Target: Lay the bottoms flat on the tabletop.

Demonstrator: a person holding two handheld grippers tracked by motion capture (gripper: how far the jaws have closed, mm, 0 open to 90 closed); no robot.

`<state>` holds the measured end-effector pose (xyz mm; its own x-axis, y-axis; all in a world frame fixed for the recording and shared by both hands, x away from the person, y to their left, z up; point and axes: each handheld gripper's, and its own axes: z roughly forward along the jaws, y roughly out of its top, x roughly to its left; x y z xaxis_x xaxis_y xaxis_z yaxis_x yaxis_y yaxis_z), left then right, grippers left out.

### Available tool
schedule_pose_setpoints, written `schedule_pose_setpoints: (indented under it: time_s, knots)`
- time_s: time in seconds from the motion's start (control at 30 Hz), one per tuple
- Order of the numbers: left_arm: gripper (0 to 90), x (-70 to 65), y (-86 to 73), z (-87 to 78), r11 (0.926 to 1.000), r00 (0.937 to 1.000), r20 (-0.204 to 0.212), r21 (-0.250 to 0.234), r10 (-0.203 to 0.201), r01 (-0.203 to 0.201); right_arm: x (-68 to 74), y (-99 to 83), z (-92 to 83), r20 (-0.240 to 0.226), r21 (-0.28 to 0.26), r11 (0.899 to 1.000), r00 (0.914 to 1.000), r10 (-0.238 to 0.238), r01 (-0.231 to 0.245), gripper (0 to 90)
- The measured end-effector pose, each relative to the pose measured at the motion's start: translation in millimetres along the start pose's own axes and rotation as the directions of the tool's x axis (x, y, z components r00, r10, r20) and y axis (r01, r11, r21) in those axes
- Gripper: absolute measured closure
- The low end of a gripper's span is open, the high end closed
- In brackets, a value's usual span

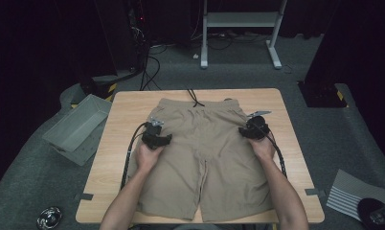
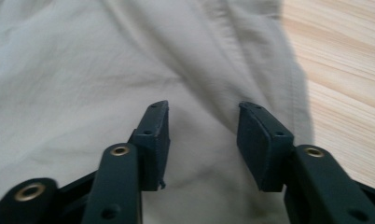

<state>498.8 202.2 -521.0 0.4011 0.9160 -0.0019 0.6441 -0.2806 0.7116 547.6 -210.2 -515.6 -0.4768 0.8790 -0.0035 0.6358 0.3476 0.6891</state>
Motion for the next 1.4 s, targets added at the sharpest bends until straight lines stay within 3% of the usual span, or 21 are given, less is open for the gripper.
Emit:
schedule_pose_setpoints:
  time_s: [0.1,0.17,0.2,0.27,0.33,0.47,0.53,0.63,0.73,0.83,0.93,1.4]
  knots:
    - [38.9,-1.6,1.2,-1.7,0.9997,0.9998,-0.013,0.023,-0.011,0.012,-6.0,-0.5,-1.6,0.042,0.006,1.0,0.9991,-0.001,0.001,52.5]
    - [38.0,-5.0,1.4,-7.0,0.9991,0.9999,-0.01,0.043,-0.002,0.002,-5.9,-1.1,-5.6,0.066,0.008,1.0,0.9977,0.01,-0.011,49.9]
    - [37.1,-8.3,0.1,-13.0,0.9989,0.9996,-0.007,0.037,0.028,-0.028,-3.6,-1.4,-9.9,0.063,-0.011,1.0,0.9979,0.016,-0.015,48.9]
    - [36.9,-14.0,-4.2,-23.1,0.9987,0.9987,0.007,0.014,0.05,-0.05,6.7,-3.5,-23.1,0.024,-0.064,0.998,0.9997,0.006,-0.004,48.1]
    - [35.7,-21.0,-10.7,-34.0,0.9976,0.9972,0.032,0.015,0.068,-0.068,26.1,-8.9,-39.8,-0.037,-0.094,0.995,0.9986,-0.037,0.034,47.3]
    - [34.8,-33.8,-30.9,-55.8,0.993,0.992,0.045,0.005,0.118,-0.118,60.2,-29.3,-62.2,-0.109,-0.088,0.989,0.9853,-0.132,0.122,45.9]
    - [34.6,-37.6,-44.2,-67.3,0.9934,0.9917,0.058,-0.002,0.115,-0.115,72.1,-44.8,-73.4,-0.125,-0.084,0.986,0.9799,-0.155,0.145,45.2]
    - [34.1,-40.6,-61.8,-76.2,0.9964,0.9931,0.082,-0.01,0.084,-0.084,82.2,-72.1,-86.0,-0.127,-0.068,0.986,0.9791,-0.159,0.151,44.0]
    - [34.0,-42.4,-73.0,-73.8,0.9964,0.9937,0.075,0.005,0.084,-0.084,83.7,-90.5,-89.5,-0.115,-0.047,0.989,0.9828,-0.145,0.14,43.0]
    - [33.1,-42.3,-75.3,-70.4,0.997,0.9953,0.063,-0.031,0.074,-0.072,82.0,-99.9,-86.8,-0.111,-0.052,0.991,0.9854,-0.129,0.124,42.5]
    - [32.2,-41.6,-74.7,-65.1,0.996,0.9961,0.056,-0.061,0.068,-0.065,82.0,-96.0,-82.4,-0.098,-0.053,0.99,0.9862,-0.133,0.129,39.6]
    - [31.7,-34.6,-43.1,-33.2,0.9978,0.9996,0.012,-0.061,0.026,-0.025,62.0,-62.1,-48.0,-0.06,-0.061,0.994,0.9942,-0.09,0.086,37.3]
